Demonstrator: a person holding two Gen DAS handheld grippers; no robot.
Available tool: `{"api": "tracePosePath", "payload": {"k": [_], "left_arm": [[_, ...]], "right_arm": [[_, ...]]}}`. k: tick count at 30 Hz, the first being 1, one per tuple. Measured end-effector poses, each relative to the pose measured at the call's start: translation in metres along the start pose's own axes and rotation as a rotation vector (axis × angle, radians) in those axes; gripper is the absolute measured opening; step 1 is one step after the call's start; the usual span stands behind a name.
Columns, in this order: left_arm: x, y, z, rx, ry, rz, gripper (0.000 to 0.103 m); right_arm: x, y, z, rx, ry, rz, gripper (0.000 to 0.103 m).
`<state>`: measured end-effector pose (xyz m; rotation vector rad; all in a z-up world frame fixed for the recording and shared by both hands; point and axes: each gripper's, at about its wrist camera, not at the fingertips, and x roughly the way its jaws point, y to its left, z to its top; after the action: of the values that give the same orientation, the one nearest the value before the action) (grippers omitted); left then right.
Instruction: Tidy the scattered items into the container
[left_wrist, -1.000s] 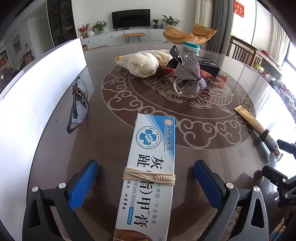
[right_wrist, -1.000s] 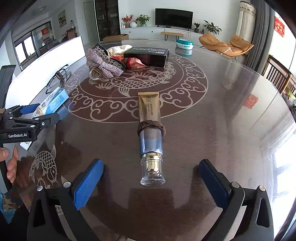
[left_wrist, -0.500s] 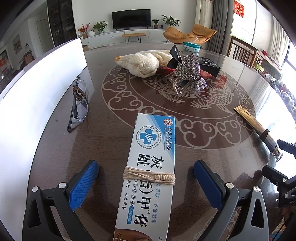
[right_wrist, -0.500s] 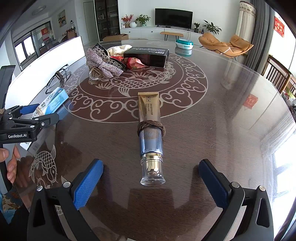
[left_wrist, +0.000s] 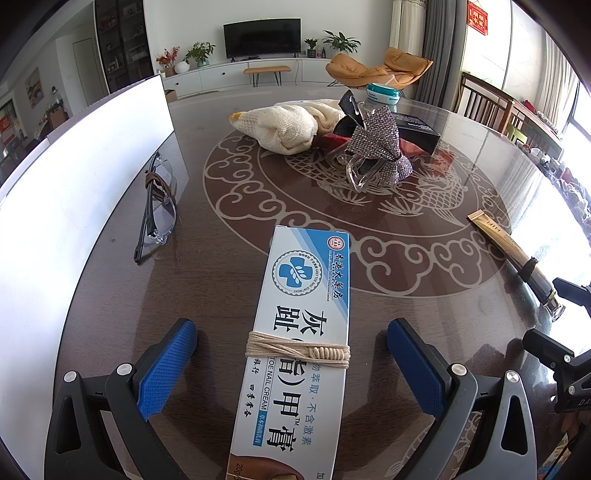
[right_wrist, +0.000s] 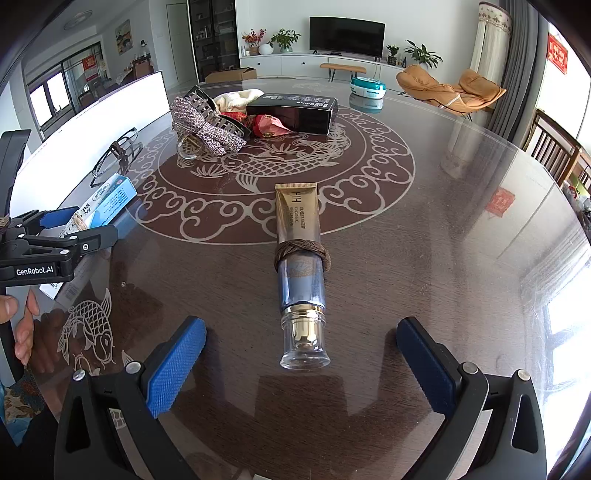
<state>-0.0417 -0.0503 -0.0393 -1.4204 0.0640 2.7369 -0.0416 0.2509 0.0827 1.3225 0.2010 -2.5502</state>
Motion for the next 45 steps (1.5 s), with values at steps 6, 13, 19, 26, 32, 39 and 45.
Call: {"api": "tracePosePath", "payload": {"k": [6, 13, 19, 26, 32, 39, 45], "left_arm": [[-0.002, 0.0, 0.001, 0.028, 0.016, -0.021, 0.103], [-0.003, -0.009, 0.013, 0.142, 0.141, -0.127, 0.103], [0.004, -0.014, 0.019, 0.177, 0.144, -0.106, 0.099], [-0.012, 0.0, 0.026, 0.151, 0.134, -0.143, 0.042], [-0.043, 0.011, 0.02, 0.114, 0.064, -0.159, 0.042], [-0.078, 0.023, 0.024, 0.073, -0.025, -0.184, 0.042], [-0.092, 0.038, 0.022, 0.058, -0.04, -0.179, 0.042]], "right_arm": [[0.003, -0.001, 0.004, -0.018, 0.028, 0.011, 0.103], [0.023, -0.014, 0.041, -0.057, 0.219, 0.086, 0.101], [0.031, -0.01, 0.053, -0.104, 0.228, 0.066, 0.093], [0.019, -0.014, 0.062, -0.067, 0.203, 0.064, 0.029], [-0.012, -0.022, 0.056, 0.017, 0.144, 0.106, 0.029], [-0.043, -0.014, 0.062, 0.057, 0.07, 0.167, 0.029], [-0.044, 0.003, 0.068, -0.006, 0.105, 0.148, 0.029]]}}
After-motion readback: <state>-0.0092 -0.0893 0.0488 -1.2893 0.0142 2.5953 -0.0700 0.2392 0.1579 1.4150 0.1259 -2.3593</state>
